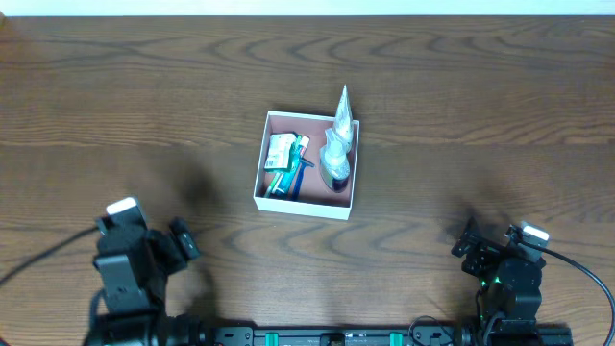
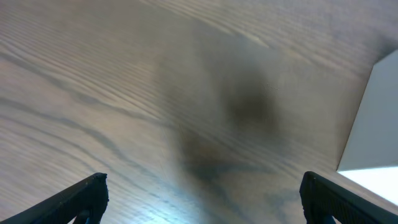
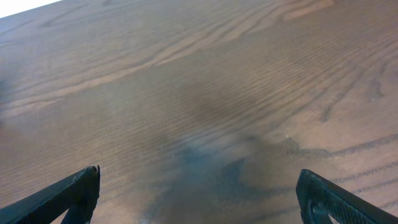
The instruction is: Pack container
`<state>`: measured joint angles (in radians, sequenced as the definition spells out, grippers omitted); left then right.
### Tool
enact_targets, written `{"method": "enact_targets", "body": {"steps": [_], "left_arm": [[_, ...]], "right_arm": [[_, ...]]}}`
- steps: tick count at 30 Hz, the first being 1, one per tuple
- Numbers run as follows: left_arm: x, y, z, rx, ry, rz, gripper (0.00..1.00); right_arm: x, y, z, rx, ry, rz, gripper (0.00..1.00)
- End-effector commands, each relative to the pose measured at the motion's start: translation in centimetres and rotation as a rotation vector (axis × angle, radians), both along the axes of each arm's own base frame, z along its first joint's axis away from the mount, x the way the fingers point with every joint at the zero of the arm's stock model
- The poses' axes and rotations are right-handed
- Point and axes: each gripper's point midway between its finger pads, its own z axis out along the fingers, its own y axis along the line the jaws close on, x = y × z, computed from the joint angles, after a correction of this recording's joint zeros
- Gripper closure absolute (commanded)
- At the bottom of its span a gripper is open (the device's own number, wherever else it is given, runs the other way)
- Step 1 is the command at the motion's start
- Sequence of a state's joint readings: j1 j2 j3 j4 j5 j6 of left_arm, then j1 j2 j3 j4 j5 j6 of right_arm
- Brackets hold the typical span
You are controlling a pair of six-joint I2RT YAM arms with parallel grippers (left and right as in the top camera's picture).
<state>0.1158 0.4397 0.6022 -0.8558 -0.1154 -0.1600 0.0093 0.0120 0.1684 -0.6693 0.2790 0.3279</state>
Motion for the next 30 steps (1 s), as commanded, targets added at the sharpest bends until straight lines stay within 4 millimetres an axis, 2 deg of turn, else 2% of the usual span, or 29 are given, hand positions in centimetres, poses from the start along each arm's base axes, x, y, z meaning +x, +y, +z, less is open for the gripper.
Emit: {"method": "enact_targets", "body": {"steps": [1,5,15,22,30], "left_arm": [[-0.3,-1.0,-2.5,-0.03,-0.019,-0.043,0.02],[-1.0,-1.5,-4.9,-0.041,-0.023,-0.064,0.02],[-1.3,-2.2,-8.2,-0.029,-0.077,-0.109,0.02],[-1.4,-2.2,-9.6,-0.031,-0.06,-0.108,0.02],[-1.4,-2.2,-9.6,-0.031,-0.06,-0.108,0.02]], "right_arm": [[-0.1,-0.3,0.0,-0.017,0.001,-0.01,0.01],[-0.1,-0.3,0.0,-0.017,0.001,-0.01,0.01],[-0.1,-0.3,0.0,-0.017,0.001,-0.01,0.01],[-0.1,-0.3,0.0,-0.017,0.001,-0.011,0.01],[-0.1,-0.3,0.0,-0.017,0.001,-0.01,0.01]]}}
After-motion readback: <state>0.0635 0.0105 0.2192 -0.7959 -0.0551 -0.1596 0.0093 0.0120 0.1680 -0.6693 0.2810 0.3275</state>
